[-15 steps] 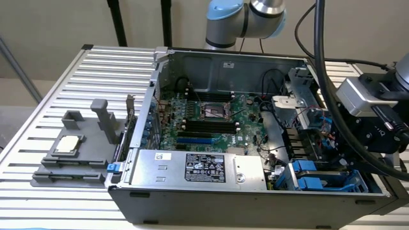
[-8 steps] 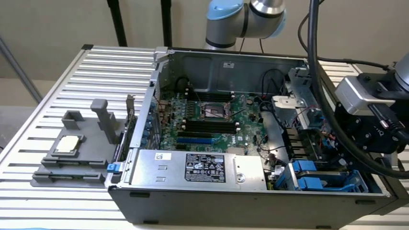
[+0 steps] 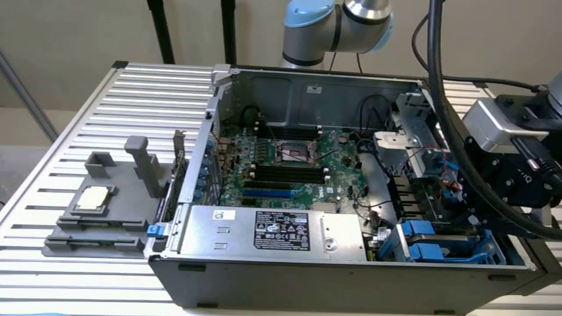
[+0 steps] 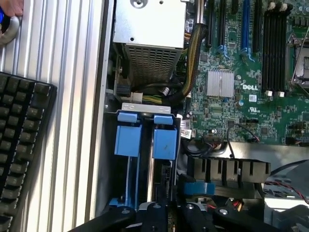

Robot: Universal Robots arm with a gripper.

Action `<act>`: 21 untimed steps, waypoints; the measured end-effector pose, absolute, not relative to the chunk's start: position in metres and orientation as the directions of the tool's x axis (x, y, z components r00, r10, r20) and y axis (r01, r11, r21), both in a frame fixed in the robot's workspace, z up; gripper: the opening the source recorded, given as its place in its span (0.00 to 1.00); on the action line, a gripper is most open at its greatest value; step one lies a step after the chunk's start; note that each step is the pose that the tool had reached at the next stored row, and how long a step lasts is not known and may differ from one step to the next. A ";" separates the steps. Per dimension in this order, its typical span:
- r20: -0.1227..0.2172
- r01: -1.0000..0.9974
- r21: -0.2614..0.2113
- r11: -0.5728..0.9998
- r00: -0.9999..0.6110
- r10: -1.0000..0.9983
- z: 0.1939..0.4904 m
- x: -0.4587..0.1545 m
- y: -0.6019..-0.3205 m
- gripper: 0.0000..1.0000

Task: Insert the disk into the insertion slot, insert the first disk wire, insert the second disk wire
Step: 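Insert the first disk wire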

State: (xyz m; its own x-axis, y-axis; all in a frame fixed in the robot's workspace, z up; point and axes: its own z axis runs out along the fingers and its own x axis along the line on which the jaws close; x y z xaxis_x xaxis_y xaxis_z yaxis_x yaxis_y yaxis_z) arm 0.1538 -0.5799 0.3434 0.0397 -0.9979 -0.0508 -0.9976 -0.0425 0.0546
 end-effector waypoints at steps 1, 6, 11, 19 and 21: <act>-0.051 -0.998 0.055 -0.038 0.035 -0.998 0.344 0.154 -0.580 0.17; -0.048 -0.998 0.055 -0.008 0.005 -0.999 0.343 0.153 -0.580 0.17; -0.044 -0.999 0.055 0.001 -0.003 -0.999 0.341 0.152 -0.580 0.17; -0.042 -0.999 0.054 0.001 -0.004 -0.999 0.339 0.152 -0.580 0.17; -0.042 -0.999 0.054 0.001 -0.004 -0.999 0.339 0.152 -0.580 0.17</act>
State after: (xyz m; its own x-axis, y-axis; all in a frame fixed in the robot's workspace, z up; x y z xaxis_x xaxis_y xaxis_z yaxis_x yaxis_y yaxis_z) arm 0.1517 -0.5801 0.3385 -0.0036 -0.9991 -0.0423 -0.9985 0.0013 0.0543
